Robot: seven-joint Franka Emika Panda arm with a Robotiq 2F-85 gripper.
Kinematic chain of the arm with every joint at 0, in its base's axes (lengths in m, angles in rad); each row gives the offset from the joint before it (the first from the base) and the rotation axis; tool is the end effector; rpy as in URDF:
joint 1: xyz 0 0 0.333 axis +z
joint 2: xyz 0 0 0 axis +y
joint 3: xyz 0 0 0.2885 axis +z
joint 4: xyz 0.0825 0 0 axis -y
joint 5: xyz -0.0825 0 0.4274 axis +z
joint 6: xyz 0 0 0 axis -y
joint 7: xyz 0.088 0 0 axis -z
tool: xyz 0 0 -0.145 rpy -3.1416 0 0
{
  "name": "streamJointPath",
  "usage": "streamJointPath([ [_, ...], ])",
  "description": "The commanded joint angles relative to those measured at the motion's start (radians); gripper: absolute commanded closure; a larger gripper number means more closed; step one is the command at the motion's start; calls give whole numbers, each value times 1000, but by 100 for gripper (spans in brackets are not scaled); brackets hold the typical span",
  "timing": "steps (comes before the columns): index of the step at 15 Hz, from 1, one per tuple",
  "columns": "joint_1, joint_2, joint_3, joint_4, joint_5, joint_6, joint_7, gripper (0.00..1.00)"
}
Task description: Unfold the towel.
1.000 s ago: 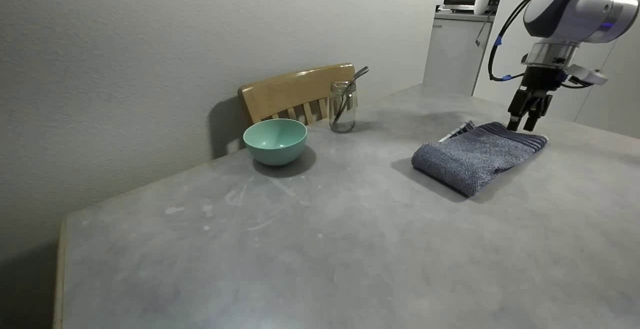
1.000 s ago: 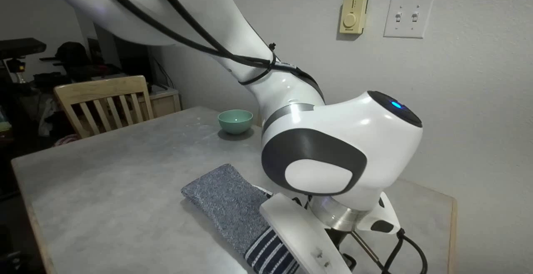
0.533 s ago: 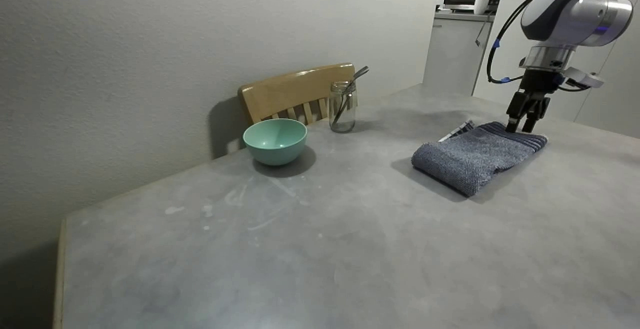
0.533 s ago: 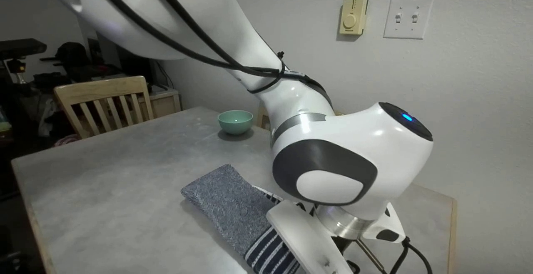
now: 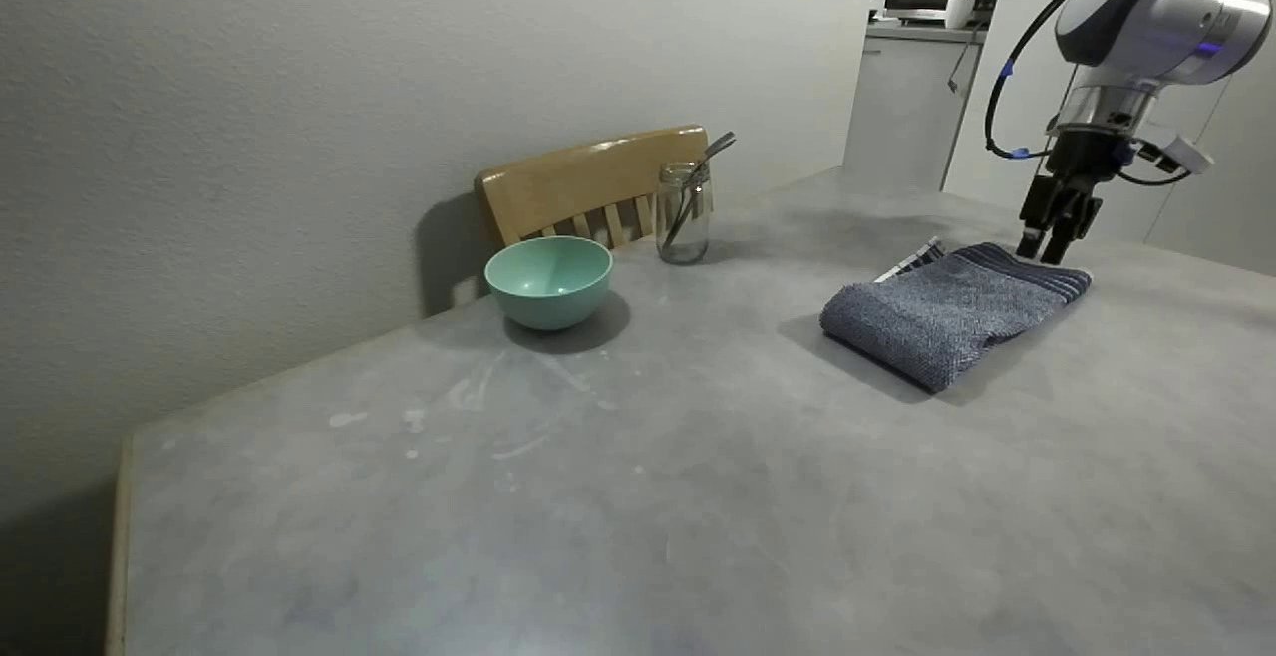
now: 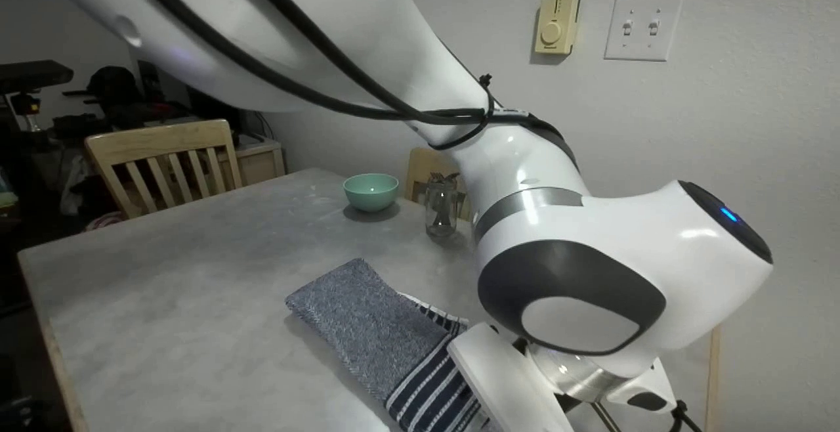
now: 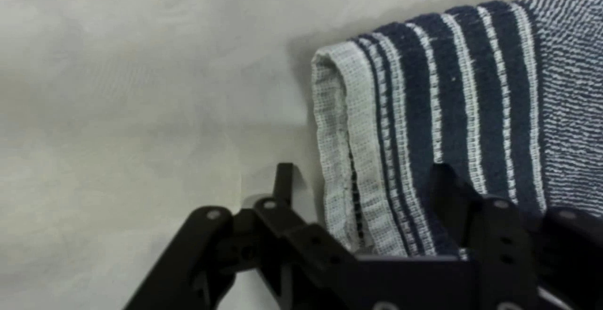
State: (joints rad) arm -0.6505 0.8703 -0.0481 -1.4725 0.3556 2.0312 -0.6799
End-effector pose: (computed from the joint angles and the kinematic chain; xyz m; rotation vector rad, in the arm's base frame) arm 0.5423 -0.4124 0.0554 -2.7351 0.2967 0.1049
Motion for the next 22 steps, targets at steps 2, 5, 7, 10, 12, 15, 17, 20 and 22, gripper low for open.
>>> streamJointPath([
  [2,-32,59,34,76,13,-81,0,21],
  [5,-19,35,40,66,2,-85,-11,0],
  [7,-8,27,49,61,-2,-83,-15,0],
  [10,8,27,58,66,-6,-88,-15,0],
  [12,17,31,56,71,-8,-88,-10,0],
  [15,19,34,53,70,-4,-84,-7,34],
  [17,18,33,51,70,-1,-83,-1,48],
  [20,18,26,47,63,-1,-72,7,68],
  [22,20,14,41,55,-1,-66,19,83],
])
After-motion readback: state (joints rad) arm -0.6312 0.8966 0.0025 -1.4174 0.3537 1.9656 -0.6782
